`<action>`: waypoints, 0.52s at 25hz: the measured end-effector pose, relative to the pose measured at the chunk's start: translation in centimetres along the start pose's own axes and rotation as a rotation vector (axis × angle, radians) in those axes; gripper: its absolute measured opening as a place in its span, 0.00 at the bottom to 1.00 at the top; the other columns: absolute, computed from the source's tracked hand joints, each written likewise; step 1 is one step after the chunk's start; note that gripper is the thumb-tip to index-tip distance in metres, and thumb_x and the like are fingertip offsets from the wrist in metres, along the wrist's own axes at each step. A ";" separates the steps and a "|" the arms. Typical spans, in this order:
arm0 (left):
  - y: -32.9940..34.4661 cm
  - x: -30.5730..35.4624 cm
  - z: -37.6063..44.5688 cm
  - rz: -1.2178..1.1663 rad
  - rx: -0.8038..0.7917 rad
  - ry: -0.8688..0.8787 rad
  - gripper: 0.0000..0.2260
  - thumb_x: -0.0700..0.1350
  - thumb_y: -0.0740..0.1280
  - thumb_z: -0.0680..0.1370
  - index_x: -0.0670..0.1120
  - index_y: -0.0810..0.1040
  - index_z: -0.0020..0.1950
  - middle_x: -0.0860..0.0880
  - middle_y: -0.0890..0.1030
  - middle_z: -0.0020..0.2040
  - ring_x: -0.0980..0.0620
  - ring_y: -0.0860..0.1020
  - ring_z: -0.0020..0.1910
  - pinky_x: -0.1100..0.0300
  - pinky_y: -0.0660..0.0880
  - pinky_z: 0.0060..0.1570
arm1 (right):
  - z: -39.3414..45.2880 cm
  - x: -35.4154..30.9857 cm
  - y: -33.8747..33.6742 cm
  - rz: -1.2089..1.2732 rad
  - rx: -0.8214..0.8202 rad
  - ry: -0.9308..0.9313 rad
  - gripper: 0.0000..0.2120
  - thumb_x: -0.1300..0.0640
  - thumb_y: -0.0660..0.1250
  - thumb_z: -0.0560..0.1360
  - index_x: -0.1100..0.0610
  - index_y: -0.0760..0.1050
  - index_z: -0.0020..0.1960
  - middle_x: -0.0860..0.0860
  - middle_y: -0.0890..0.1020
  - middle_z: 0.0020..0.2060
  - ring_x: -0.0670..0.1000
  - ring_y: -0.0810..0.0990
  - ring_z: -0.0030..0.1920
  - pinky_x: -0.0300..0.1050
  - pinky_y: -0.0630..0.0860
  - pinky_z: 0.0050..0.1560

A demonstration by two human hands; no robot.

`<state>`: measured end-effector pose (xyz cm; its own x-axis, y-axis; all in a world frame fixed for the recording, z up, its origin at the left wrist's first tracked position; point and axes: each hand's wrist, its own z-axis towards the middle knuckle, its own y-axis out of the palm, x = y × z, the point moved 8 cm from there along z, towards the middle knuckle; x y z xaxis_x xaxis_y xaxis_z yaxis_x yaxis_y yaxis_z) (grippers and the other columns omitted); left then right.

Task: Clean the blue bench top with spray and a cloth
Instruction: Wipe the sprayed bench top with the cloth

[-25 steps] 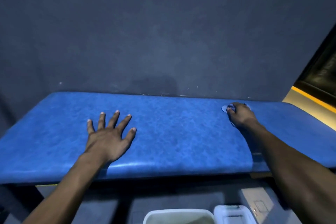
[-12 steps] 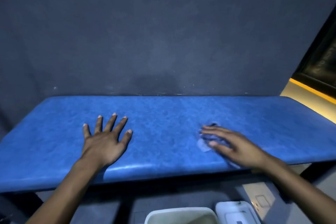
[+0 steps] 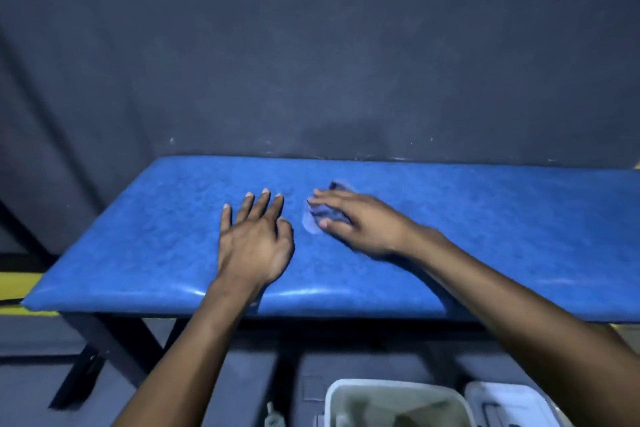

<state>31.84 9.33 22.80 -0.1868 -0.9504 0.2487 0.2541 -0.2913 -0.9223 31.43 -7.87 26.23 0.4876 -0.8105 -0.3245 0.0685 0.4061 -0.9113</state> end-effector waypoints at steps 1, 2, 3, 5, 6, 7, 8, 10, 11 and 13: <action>0.0 -0.1 0.0 -0.005 0.000 -0.002 0.29 0.56 0.44 0.78 0.54 0.61 0.80 0.53 0.59 0.82 0.51 0.54 0.81 0.43 0.46 0.79 | -3.7 -1.3 -0.9 0.025 -0.012 -0.041 0.21 0.46 0.63 0.82 0.49 0.72 0.73 0.42 0.70 0.75 0.40 0.64 0.76 0.34 0.59 0.75; 0.1 -0.3 -0.1 -0.006 -0.012 -0.009 0.29 0.55 0.44 0.79 0.54 0.60 0.80 0.53 0.58 0.82 0.51 0.53 0.81 0.43 0.45 0.79 | -7.2 -1.5 -1.6 0.041 -0.032 -0.080 0.21 0.45 0.63 0.82 0.48 0.72 0.73 0.40 0.70 0.75 0.38 0.64 0.76 0.36 0.61 0.74; 0.3 -0.1 -0.2 -0.001 -0.034 -0.009 0.28 0.55 0.44 0.80 0.54 0.58 0.81 0.53 0.56 0.82 0.51 0.52 0.82 0.43 0.44 0.79 | -10.3 -1.0 -2.6 0.046 -0.051 -0.086 0.20 0.46 0.64 0.82 0.48 0.72 0.73 0.39 0.71 0.74 0.37 0.65 0.75 0.37 0.63 0.74; 0.6 0.3 -0.2 0.015 -0.072 -0.004 0.27 0.55 0.44 0.82 0.54 0.55 0.82 0.53 0.53 0.83 0.50 0.48 0.82 0.42 0.42 0.78 | -12.7 1.3 -4.5 0.029 -0.043 -0.023 0.19 0.45 0.63 0.82 0.47 0.73 0.72 0.37 0.72 0.73 0.36 0.65 0.75 0.40 0.65 0.74; 0.5 0.4 -0.2 0.018 -0.081 -0.007 0.27 0.55 0.45 0.82 0.54 0.54 0.82 0.53 0.51 0.83 0.50 0.47 0.82 0.42 0.41 0.78 | -11.7 2.2 -4.7 -0.004 -0.017 0.010 0.19 0.44 0.63 0.82 0.46 0.73 0.72 0.37 0.72 0.73 0.37 0.66 0.75 0.43 0.67 0.74; 0.5 0.4 -0.2 0.020 -0.089 -0.009 0.27 0.55 0.45 0.82 0.53 0.53 0.82 0.53 0.51 0.83 0.50 0.46 0.82 0.42 0.41 0.78 | -9.6 2.8 -4.4 -0.041 0.013 0.037 0.19 0.44 0.62 0.82 0.46 0.73 0.71 0.38 0.72 0.73 0.38 0.66 0.75 0.44 0.66 0.74; 0.5 0.4 -0.1 0.021 -0.096 -0.004 0.27 0.56 0.45 0.83 0.53 0.52 0.82 0.54 0.50 0.83 0.50 0.46 0.82 0.42 0.41 0.78 | -6.5 3.1 -3.9 -0.080 0.037 0.039 0.18 0.44 0.61 0.82 0.46 0.73 0.71 0.39 0.73 0.72 0.41 0.66 0.75 0.43 0.65 0.74; 0.6 0.2 0.0 0.031 -0.108 0.006 0.27 0.56 0.44 0.82 0.54 0.52 0.82 0.54 0.51 0.83 0.50 0.47 0.82 0.42 0.42 0.78 | 0.5 4.5 -2.6 -0.098 0.057 0.077 0.14 0.48 0.59 0.82 0.50 0.76 0.64 0.45 0.79 0.65 0.46 0.70 0.70 0.41 0.62 0.73; 0.6 0.0 -0.1 0.038 -0.107 0.004 0.28 0.57 0.42 0.82 0.54 0.53 0.82 0.54 0.51 0.83 0.50 0.47 0.82 0.42 0.42 0.78 | 3.3 5.7 -1.8 -0.082 0.070 0.113 0.10 0.50 0.58 0.82 0.49 0.77 0.56 0.45 0.81 0.56 0.43 0.73 0.63 0.42 0.61 0.74; 0.8 0.1 -0.1 0.043 -0.095 0.008 0.30 0.58 0.40 0.79 0.55 0.53 0.82 0.55 0.52 0.83 0.51 0.48 0.82 0.43 0.43 0.78 | 6.3 7.6 -1.3 -0.030 0.047 0.209 0.09 0.50 0.54 0.78 0.44 0.69 0.41 0.42 0.77 0.39 0.36 0.73 0.46 0.48 0.60 0.76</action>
<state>31.97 9.05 22.09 -0.1854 -0.9608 0.2060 0.1710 -0.2380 -0.9561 40.56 -11.85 26.57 0.2941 -0.8903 -0.3477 0.1231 0.3961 -0.9099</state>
